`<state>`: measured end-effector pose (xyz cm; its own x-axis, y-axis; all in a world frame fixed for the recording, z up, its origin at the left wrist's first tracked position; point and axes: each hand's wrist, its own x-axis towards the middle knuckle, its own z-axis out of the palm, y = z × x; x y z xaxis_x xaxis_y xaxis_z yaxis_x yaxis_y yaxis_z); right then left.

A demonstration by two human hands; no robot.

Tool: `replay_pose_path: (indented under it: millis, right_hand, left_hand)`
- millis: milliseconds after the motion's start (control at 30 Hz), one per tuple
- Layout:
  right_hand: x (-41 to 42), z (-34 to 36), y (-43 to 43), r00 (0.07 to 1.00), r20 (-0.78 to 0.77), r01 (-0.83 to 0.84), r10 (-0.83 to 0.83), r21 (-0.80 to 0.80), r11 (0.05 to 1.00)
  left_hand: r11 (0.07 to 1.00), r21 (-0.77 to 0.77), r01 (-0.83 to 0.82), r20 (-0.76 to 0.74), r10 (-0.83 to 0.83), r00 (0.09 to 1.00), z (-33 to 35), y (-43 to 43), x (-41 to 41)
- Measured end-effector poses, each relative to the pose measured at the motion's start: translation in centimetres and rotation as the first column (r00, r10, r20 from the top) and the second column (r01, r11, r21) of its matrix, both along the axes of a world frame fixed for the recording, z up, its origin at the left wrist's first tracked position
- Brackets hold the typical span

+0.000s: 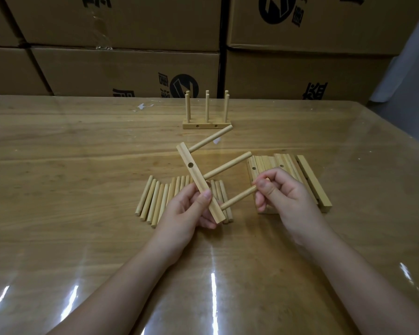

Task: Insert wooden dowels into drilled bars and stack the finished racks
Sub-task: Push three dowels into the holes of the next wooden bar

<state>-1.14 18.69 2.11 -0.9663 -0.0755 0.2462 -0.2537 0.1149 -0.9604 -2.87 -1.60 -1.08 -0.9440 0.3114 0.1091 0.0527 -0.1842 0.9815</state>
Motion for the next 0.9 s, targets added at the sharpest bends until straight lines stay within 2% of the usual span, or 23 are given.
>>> replay_pose_path:
  millis: [167, 300, 400, 467, 567, 733, 800, 900]
  right_hand:
    - [0.0, 0.0, 0.0, 1.0, 0.021, -0.003, 0.003, -0.024, 1.0]
    - [0.2, 0.1, -0.3, 0.998, 0.048, -0.028, 0.037, -0.176, 0.984]
    - [-0.3, 0.2, -0.1, 0.995, 0.076, 0.08, -0.059, -0.311, 0.947]
    - [-0.7, 0.2, 0.3, 0.988, 0.04, 0.154, -0.148, -0.298, 0.942]
    - [-0.7, 0.0, 0.7, 0.984, -0.055, 0.155, -0.17, -0.202, 0.967]
    - [-0.1, 0.0, 0.5, 0.961, -0.238, 0.171, -0.14, 0.114, 0.979]
    - [0.2, 0.0, 0.3, 0.949, -0.303, 0.171, -0.085, 0.271, 0.947]
    - [0.3, -0.2, -0.1, 0.92, -0.392, 0.223, -0.019, 0.483, 0.847]
  left_hand:
    - [0.999, -0.028, -0.016, 0.0, 0.016, 1.0, 0.2, 0.1, 0.2]
    - [1.0, 0.024, -0.007, 0.063, 0.006, 0.998, 0.5, 0.1, 0.1]
    - [0.995, 0.087, 0.039, 0.113, -0.049, 0.992, 0.6, 0.1, 0.2]
    - [0.991, 0.101, 0.087, 0.115, -0.098, 0.989, 0.7, 0.0, 0.3]
    - [0.988, 0.073, 0.136, 0.11, -0.143, 0.984, 0.7, 0.1, 0.5]
    - [0.996, 0.039, 0.079, 0.155, -0.085, 0.984, 0.2, 0.0, 0.2]
    - [0.999, 0.023, 0.048, 0.15, -0.051, 0.987, 0.2, 0.0, 0.2]
    - [0.997, -0.063, 0.039, 0.086, -0.034, 0.996, 0.3, 0.1, 0.3]
